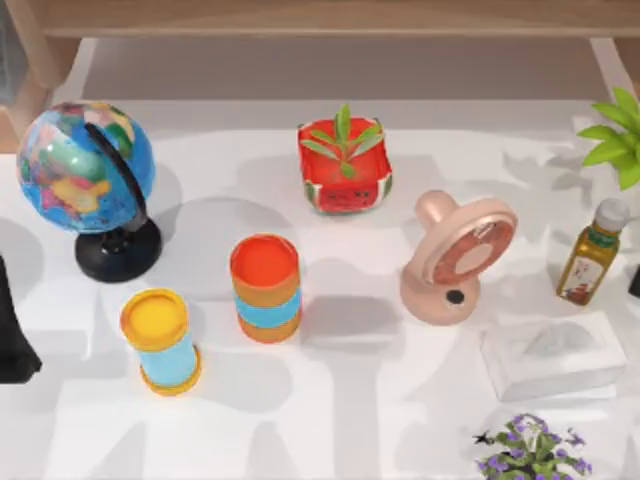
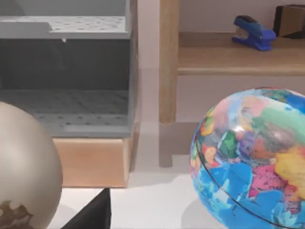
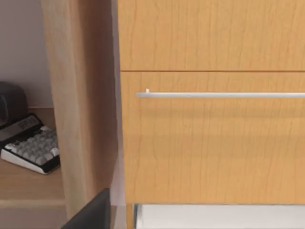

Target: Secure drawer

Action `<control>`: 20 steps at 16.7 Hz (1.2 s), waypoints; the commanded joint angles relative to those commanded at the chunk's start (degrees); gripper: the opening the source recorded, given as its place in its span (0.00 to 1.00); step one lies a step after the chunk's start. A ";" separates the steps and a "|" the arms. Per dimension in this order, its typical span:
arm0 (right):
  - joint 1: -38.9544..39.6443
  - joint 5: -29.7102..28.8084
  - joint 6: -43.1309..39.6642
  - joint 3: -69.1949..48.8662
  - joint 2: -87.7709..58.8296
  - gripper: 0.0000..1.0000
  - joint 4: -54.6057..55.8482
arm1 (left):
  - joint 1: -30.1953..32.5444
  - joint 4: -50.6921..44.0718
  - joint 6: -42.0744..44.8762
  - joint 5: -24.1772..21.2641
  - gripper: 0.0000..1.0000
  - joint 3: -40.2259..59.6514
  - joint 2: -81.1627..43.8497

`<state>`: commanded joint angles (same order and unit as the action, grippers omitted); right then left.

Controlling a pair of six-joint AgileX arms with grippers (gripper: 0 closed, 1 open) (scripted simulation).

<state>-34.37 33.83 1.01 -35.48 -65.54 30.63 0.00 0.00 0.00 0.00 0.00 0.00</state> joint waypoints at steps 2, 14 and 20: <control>0.23 -0.14 -0.01 0.25 0.19 1.00 -0.13 | 0.00 0.00 0.00 0.00 1.00 0.00 0.00; -2.83 5.25 -30.89 5.68 -14.95 1.00 22.26 | 0.00 0.00 0.00 0.00 1.00 0.00 0.00; -5.85 7.87 -58.66 10.20 -31.40 1.00 40.93 | 0.00 0.00 0.00 0.00 1.00 0.00 0.00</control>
<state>-40.22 41.70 -57.65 -25.29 -96.95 71.56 0.00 0.00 0.00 0.00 0.00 0.00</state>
